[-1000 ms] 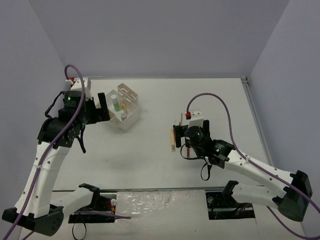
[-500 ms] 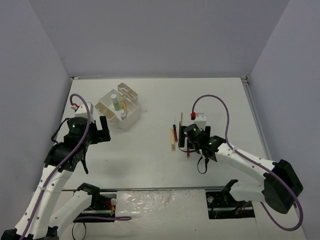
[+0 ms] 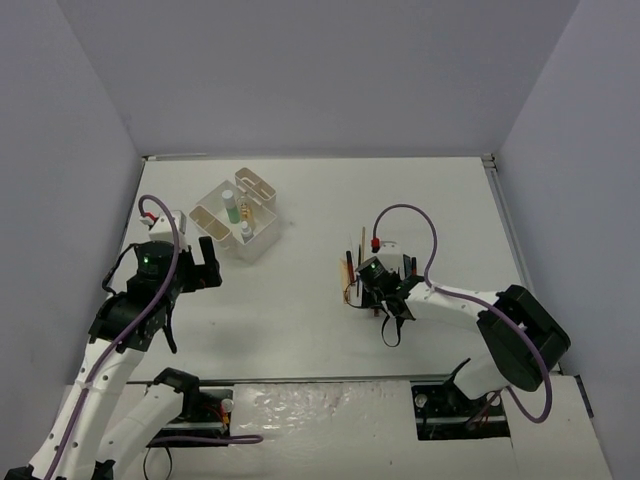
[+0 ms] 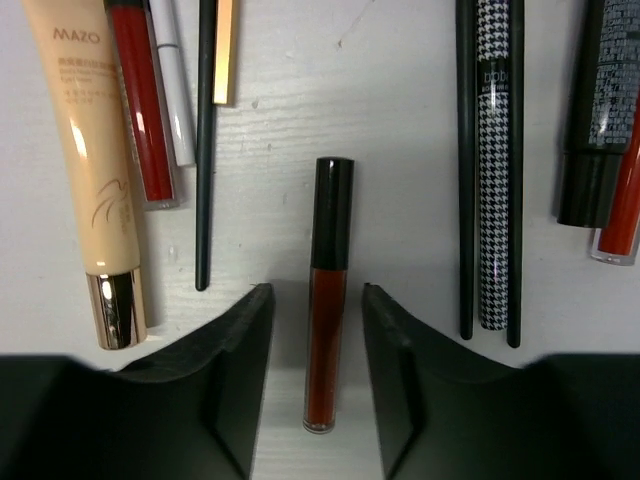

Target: Organize the makeup

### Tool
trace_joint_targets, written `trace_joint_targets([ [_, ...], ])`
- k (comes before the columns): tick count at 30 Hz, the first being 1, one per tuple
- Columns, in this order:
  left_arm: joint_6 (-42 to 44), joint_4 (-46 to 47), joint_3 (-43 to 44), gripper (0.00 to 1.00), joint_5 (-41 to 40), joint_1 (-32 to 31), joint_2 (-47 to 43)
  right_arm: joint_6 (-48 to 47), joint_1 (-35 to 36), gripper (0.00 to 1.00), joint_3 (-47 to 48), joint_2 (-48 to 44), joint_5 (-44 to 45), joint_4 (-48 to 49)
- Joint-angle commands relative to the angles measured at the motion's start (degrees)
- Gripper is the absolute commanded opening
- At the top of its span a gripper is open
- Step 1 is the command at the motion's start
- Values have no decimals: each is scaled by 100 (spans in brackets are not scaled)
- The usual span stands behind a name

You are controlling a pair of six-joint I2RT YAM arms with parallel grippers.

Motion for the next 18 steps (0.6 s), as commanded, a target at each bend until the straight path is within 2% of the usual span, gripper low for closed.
trace_joint_targets([
  [1, 10, 412, 177, 97, 187, 28, 76, 173, -50, 31, -46, 280, -91, 164],
  [6, -126, 384, 351, 97, 701, 19, 216, 102, -49, 8, -127, -50, -16, 118],
  [9, -212, 257, 626, 97, 1065, 19, 376, -78, 3, 1, -70, -607, 50, -22],
  [12, -433, 113, 1005, 97, 1442, 10, 625, -474, 230, 0, 108, -1172, 168, -96],
  [14, -693, 40, 1317, 97, 1984, -9, 886, -752, 589, 0, 272, -1439, 374, -51],
  [18, -1111, 141, 1897, 97, 2603, -226, 1429, -1466, 1261, 0, 514, -1842, 555, 578],
])
